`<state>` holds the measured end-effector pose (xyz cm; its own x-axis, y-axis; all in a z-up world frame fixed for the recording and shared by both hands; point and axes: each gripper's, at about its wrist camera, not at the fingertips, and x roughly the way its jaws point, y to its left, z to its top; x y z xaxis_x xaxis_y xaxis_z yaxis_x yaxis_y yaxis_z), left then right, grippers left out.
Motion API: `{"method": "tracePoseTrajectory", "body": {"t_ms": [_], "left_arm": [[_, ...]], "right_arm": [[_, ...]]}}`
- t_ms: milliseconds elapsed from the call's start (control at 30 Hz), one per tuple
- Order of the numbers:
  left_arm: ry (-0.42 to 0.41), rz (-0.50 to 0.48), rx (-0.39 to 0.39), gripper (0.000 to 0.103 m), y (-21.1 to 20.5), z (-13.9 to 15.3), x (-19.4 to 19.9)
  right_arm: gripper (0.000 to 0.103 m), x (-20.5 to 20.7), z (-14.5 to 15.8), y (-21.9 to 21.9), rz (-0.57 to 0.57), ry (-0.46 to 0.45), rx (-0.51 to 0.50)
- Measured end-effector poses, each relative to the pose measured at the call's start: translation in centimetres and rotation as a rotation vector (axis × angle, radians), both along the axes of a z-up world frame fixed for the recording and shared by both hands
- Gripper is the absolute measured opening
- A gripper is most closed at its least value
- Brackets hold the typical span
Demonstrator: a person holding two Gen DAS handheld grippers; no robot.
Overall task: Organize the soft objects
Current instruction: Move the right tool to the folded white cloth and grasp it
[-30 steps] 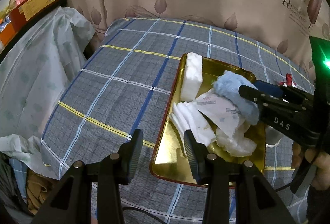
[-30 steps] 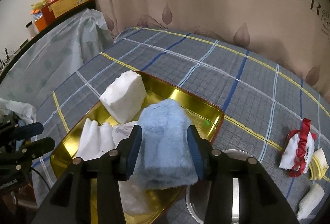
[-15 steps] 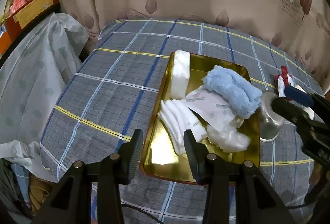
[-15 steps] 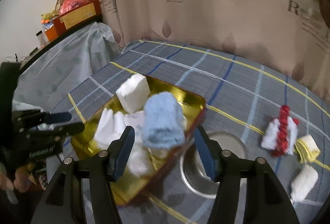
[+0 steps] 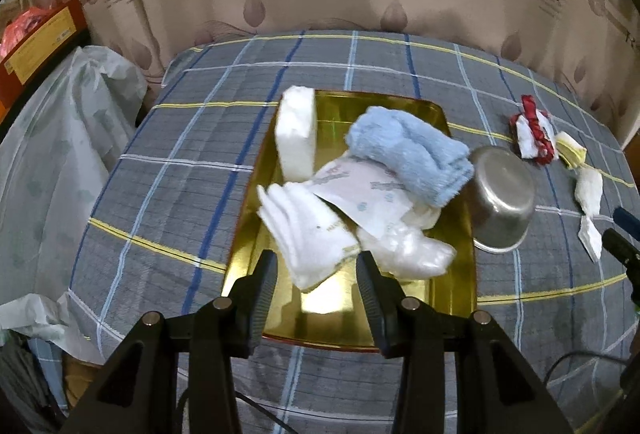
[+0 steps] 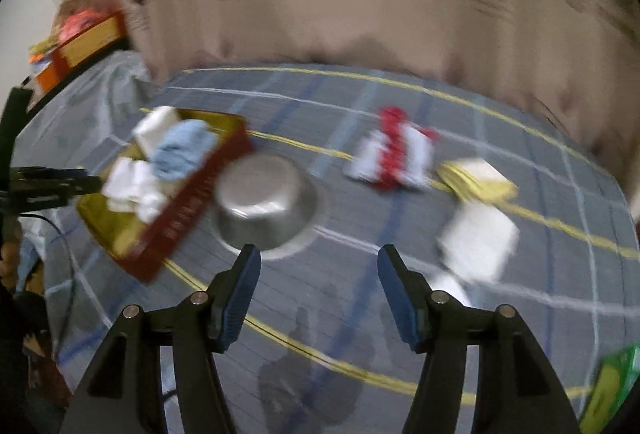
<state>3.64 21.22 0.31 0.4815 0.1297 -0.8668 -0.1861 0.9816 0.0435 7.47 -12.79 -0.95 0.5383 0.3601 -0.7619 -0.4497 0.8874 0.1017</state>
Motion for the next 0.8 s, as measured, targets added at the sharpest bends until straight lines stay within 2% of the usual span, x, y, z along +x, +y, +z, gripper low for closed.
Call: {"method": "tracePoseTrajectory", "body": {"t_ms": [200,300,533,800], "left_arm": [[0.007,-0.035,-0.008,0.042,-1.4,-0.3,0.2],[0.013,-0.051,-0.003,0.042,-2.2,-0.4,0.2],[0.035,-0.103,-0.007,0.042,-4.4,-1.1,0.4],[0.063,-0.144,-0.019,0.042,-6.7,-1.7,1.0]], "right_arm": [[0.063,-0.1,-2.4,-6.5,-0.120,0.037,-0.037],[0.063,-0.4,-3.5,-7.8,-0.141,0.058,-0.048],[0.066,0.1,-5.5,-8.3,-0.120,0.093,-0.037],[0.067,2.7,-7.5,-8.3,-0.102,0.131,-0.041]]}}
